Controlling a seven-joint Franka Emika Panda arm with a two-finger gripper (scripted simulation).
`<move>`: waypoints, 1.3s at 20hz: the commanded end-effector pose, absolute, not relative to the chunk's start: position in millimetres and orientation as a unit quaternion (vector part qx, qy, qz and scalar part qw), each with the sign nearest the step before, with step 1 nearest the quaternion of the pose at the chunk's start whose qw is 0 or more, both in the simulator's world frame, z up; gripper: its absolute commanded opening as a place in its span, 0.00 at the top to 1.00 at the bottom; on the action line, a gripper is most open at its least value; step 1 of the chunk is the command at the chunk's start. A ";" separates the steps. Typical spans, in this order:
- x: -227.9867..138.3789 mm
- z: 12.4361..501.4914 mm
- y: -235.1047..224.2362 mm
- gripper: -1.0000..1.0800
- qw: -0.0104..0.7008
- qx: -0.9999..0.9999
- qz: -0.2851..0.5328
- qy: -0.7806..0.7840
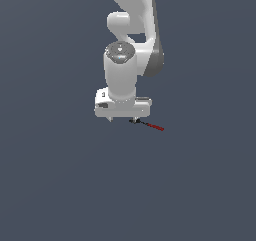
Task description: Pick up the object and move it to a goal position.
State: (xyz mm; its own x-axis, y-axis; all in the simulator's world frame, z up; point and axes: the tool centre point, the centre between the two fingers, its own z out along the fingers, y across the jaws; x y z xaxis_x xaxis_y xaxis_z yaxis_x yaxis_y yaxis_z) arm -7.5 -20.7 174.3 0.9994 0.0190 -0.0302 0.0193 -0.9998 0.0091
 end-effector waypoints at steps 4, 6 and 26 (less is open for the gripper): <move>-8.2 172.7 -26.9 0.04 0.006 1.000 -0.017 0.003; -9.5 169.9 -37.5 0.04 0.008 1.000 -0.020 -0.008; -16.0 155.8 -45.1 0.04 0.013 0.999 -0.025 0.021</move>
State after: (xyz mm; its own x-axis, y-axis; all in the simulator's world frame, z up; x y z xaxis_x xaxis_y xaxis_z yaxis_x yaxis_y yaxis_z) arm -15.0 -47.8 158.1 0.9986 0.0176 -0.0507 0.0189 -0.9995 0.0249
